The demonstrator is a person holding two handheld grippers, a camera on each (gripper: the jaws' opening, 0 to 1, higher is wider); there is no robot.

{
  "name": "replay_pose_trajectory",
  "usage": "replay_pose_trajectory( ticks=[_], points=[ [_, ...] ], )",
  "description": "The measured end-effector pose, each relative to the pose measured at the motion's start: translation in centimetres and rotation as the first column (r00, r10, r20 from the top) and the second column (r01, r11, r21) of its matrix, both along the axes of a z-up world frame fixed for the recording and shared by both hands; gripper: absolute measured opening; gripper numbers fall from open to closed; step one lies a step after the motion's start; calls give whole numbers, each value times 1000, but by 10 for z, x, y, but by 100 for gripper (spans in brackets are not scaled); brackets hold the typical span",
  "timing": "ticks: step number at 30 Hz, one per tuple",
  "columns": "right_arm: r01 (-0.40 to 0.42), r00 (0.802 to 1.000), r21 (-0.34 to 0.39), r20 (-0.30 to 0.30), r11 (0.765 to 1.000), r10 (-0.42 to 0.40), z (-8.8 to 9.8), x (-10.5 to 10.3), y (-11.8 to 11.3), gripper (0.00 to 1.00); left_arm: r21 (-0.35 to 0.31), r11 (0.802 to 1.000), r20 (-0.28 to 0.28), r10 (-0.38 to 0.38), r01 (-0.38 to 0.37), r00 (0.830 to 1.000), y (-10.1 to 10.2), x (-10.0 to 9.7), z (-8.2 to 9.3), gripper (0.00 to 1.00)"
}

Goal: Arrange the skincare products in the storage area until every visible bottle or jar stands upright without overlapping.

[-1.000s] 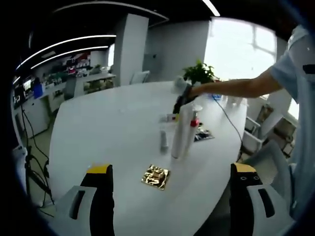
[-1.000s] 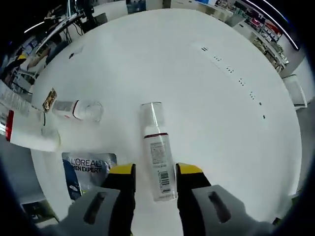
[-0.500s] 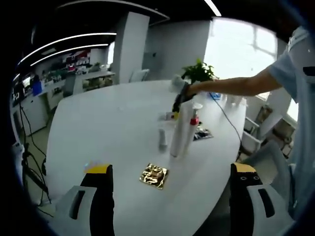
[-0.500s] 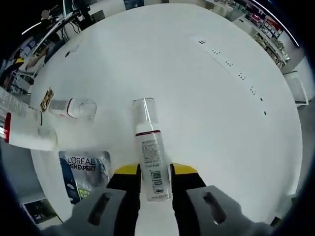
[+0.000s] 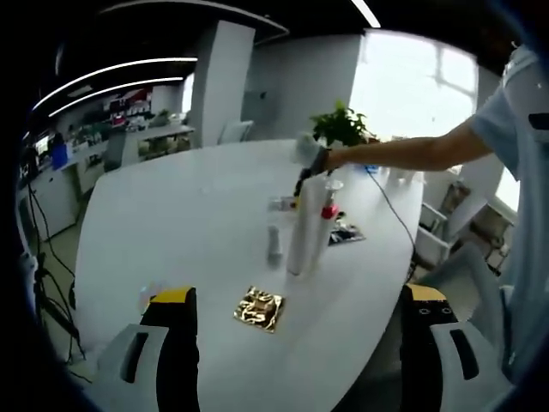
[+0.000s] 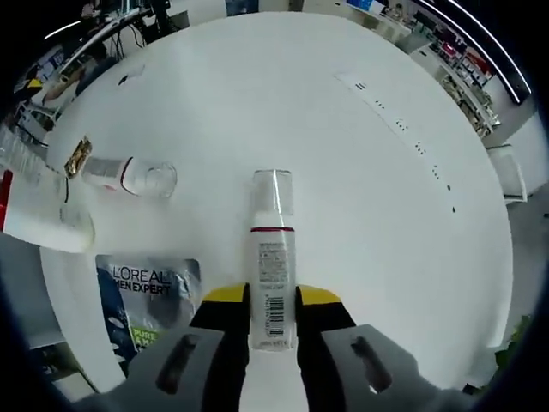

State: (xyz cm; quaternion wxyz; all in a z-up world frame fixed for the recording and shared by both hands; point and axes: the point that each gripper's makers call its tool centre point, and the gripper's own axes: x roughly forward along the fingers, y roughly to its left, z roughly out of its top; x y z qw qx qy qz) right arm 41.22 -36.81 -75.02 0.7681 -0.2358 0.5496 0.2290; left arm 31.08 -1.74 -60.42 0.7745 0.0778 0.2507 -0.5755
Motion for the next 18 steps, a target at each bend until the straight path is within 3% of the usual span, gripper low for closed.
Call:
replay_pose_trajectory(
  ticks=[3, 6, 7, 9, 14, 16, 17, 18],
  points=[
    [29, 1000, -2, -2, 1000, -29, 0, 1, -2, 20, 3, 1000, 11, -8, 8, 1000, 0, -2, 2, 97],
    [182, 983, 131, -33, 974, -180, 0, -3, 1, 19, -6, 1000, 17, -2, 3, 1000, 0, -1, 6, 97],
    [191, 982, 179, -45, 965, -185, 0, -5, 5, 19, -7, 1000, 21, -1, 1, 1000, 1, 0, 7, 97],
    [218, 975, 197, -17, 956, -219, 0, -4, 0, 19, -12, 1000, 28, -2, 2, 1000, 1, -1, 10, 97],
    [334, 940, 316, -49, 888, -337, 2, -15, 6, 19, -18, 1000, 31, -5, 5, 1000, 1, -3, 12, 97],
    [368, 924, 339, -25, 866, -382, 3, -16, 2, 19, -19, 1000, 35, -8, 8, 999, 0, -5, 13, 97],
    [390, 911, 356, -18, 849, -411, 4, -17, 0, 19, -19, 1000, 36, -9, 9, 999, 0, -6, 14, 97],
    [418, 892, 404, -14, 814, -451, 7, -16, -1, 19, -19, 1000, 37, -8, 9, 999, 1, -6, 14, 97]
  ],
)
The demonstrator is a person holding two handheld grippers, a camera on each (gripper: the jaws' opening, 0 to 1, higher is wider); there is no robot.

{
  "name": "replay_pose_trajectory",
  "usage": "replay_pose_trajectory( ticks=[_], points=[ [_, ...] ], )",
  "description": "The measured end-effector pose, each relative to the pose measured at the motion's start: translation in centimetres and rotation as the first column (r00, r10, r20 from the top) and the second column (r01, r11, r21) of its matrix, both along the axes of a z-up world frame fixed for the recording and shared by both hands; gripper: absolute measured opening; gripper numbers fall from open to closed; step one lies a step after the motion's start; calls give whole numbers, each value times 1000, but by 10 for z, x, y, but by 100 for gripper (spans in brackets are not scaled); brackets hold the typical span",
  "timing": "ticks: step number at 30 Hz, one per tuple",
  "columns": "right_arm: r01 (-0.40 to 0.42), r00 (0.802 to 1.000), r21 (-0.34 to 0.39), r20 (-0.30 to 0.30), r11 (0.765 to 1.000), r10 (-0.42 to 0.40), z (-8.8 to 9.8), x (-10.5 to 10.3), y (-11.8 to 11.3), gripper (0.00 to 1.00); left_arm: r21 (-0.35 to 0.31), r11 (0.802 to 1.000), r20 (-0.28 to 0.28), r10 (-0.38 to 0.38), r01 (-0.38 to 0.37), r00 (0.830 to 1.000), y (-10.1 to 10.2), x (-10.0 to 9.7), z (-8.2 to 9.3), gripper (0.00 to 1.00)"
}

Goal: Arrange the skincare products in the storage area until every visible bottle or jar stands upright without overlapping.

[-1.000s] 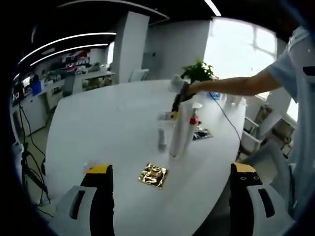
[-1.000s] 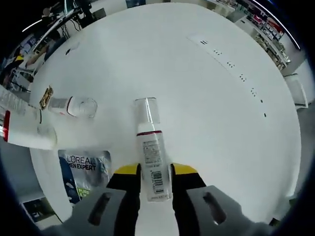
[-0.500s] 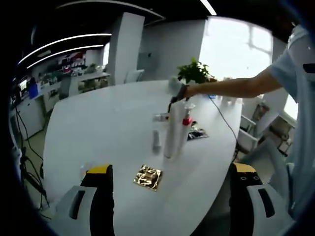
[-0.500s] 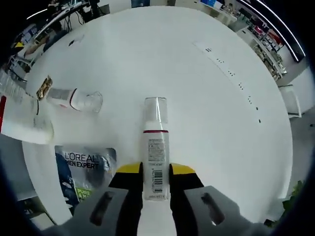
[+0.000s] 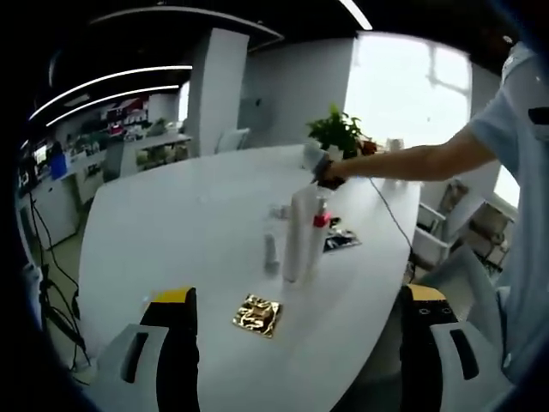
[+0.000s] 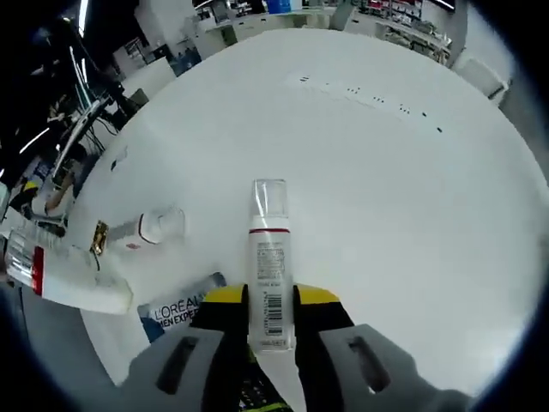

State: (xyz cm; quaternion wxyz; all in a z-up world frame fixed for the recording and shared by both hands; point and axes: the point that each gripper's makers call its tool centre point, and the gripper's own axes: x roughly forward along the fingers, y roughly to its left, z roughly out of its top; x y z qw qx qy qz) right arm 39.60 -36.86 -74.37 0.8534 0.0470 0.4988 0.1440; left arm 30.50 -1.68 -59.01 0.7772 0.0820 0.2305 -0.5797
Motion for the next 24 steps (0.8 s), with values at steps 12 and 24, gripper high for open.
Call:
replay_pose_trajectory(
  ticks=[12, 24],
  points=[
    [114, 971, 198, 187, 974, -151, 40, -25, 18, 18, -11, 1000, 7, 5, -5, 1000, -2, -4, 3, 97],
    [103, 928, 202, 334, 974, -167, 83, -48, 43, 19, -5, 1000, 14, -3, 3, 1000, 0, -7, 1, 82]
  ],
)
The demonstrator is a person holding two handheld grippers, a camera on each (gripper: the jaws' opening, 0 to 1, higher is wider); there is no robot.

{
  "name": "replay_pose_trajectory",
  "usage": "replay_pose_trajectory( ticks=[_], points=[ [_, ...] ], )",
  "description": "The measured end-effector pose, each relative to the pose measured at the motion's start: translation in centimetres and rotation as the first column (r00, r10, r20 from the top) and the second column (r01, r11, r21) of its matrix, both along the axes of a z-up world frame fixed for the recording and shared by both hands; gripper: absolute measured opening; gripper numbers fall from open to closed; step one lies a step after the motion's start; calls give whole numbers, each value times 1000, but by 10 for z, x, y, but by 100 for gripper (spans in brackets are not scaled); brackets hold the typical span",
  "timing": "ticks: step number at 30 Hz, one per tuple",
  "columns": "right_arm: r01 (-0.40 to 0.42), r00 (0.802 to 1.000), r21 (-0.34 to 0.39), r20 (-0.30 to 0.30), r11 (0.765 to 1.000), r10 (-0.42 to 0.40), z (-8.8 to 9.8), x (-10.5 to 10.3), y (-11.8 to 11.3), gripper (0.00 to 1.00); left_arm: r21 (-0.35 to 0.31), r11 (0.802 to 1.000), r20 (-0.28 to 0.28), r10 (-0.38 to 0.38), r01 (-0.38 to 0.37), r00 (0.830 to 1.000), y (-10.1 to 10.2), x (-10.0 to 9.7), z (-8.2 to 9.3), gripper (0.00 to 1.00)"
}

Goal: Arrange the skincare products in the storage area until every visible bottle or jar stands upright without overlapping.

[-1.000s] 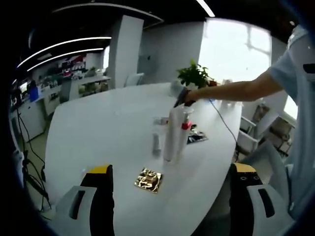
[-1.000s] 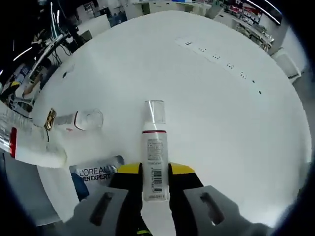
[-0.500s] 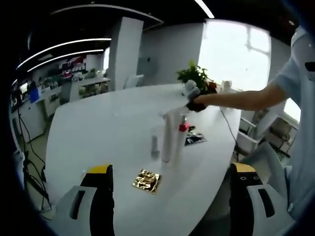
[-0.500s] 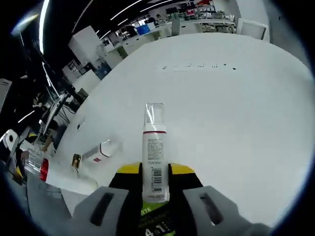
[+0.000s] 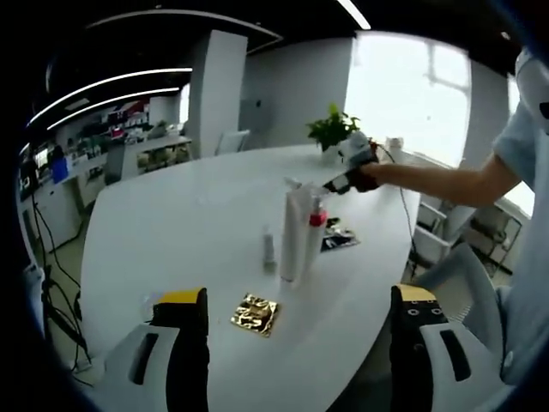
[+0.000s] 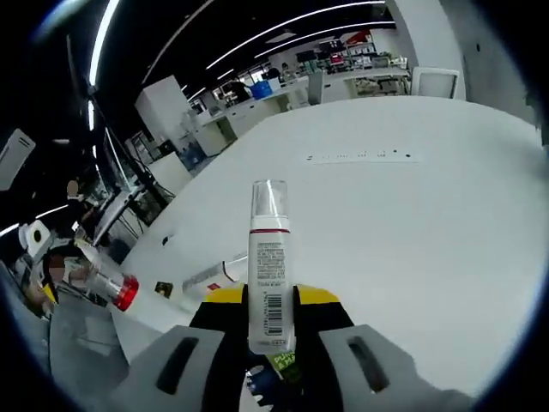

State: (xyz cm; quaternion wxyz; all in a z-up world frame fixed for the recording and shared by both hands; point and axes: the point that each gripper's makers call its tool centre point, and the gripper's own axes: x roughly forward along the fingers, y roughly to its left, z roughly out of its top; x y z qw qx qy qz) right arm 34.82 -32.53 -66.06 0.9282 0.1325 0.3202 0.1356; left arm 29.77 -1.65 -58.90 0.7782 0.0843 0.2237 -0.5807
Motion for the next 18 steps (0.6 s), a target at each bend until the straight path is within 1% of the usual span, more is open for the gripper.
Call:
replay_pose_trajectory(
  ticks=[2, 4, 6, 8, 10, 13, 16, 18],
  points=[
    [5, 1000, 1, 21, 1000, -5, 7, -5, 5, 19, 6, 1000, 4, -29, 29, 1000, -1, -6, -1, 79],
    [10, 999, -2, 45, 1000, -10, 14, -9, 8, 19, 13, 999, 12, -38, 38, 999, -2, -8, -2, 78],
    [10, 997, 11, 75, 1000, -10, 24, -14, 14, 19, 10, 999, 10, -42, 42, 999, -2, -10, -2, 75],
    [13, 995, 6, 97, 1000, -13, 32, -19, 18, 19, 4, 999, 4, -43, 43, 999, -3, -11, -2, 73],
    [17, 993, 5, 119, 1000, -17, 38, -23, 22, 19, 12, 998, 12, -56, 56, 998, -3, -14, -3, 73],
    [14, 987, 26, 162, 1000, -18, 51, -33, 34, 19, 22, 998, 11, -67, 67, 998, -3, -16, -4, 73],
    [8, 984, 24, 178, 1000, -12, 57, -42, 44, 19, -7, 999, 32, -53, 53, 998, -3, -14, 2, 68],
    [3, 981, 22, 192, 1000, -7, 62, -48, 50, 19, -17, 999, 19, -50, 50, 999, -3, -14, 3, 68]
  ],
)
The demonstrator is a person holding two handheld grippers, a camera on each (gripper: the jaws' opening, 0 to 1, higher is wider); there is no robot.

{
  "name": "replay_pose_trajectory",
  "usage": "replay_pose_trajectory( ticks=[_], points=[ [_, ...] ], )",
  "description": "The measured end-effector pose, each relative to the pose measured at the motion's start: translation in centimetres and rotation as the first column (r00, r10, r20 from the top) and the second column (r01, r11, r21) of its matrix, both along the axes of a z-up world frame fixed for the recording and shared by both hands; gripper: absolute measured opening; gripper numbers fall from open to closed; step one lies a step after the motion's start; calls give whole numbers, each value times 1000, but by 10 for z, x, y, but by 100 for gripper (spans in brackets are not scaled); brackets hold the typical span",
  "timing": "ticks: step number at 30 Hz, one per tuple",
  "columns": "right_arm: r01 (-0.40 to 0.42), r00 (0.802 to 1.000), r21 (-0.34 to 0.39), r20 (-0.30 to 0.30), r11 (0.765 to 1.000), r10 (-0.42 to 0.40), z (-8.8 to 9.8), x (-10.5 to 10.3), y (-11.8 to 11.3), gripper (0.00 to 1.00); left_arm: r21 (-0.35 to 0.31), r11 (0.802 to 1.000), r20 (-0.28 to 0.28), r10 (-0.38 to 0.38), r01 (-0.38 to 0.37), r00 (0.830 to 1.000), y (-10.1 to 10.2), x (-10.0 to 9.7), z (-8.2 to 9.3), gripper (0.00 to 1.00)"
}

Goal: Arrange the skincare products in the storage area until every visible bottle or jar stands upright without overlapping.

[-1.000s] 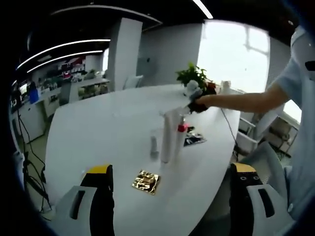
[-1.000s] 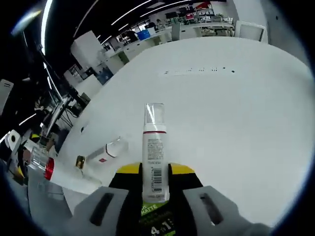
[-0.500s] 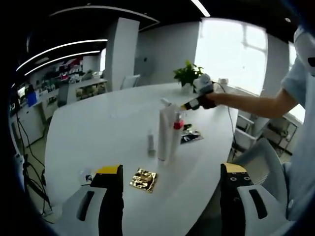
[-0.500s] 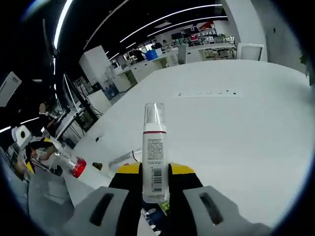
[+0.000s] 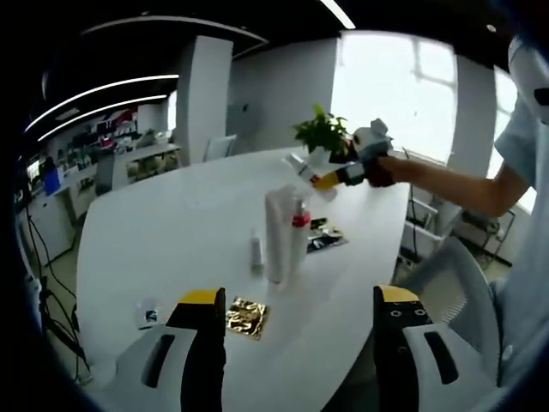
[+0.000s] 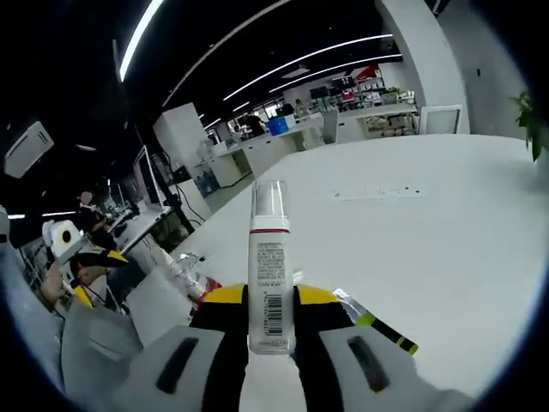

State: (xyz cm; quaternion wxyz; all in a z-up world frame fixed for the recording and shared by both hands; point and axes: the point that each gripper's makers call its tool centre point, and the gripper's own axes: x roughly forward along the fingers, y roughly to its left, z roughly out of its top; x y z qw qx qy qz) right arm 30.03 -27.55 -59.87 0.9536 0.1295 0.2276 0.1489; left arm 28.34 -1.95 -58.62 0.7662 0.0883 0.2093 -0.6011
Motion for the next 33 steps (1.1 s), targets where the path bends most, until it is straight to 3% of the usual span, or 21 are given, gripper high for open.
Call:
replay_pose_trajectory(
  ticks=[16, 20, 26, 33],
  points=[
    [-68, 986, 53, 156, 996, 59, 54, -31, 58, 19, -39, 999, -37, -13, 12, 999, -7, -6, 6, 65],
    [-93, 983, 23, 158, 995, 89, 55, -35, 74, 19, -78, 997, -59, -11, 6, 998, -10, -6, 12, 58],
    [-143, 975, 33, 178, 989, 135, 60, -38, 98, 19, -115, 993, -79, -23, 14, 997, -15, -9, 18, 48],
    [-204, 965, 43, 179, 978, 193, 56, -42, 124, 19, -208, 978, -128, -45, 17, 991, -25, -12, 32, 38]
  ],
)
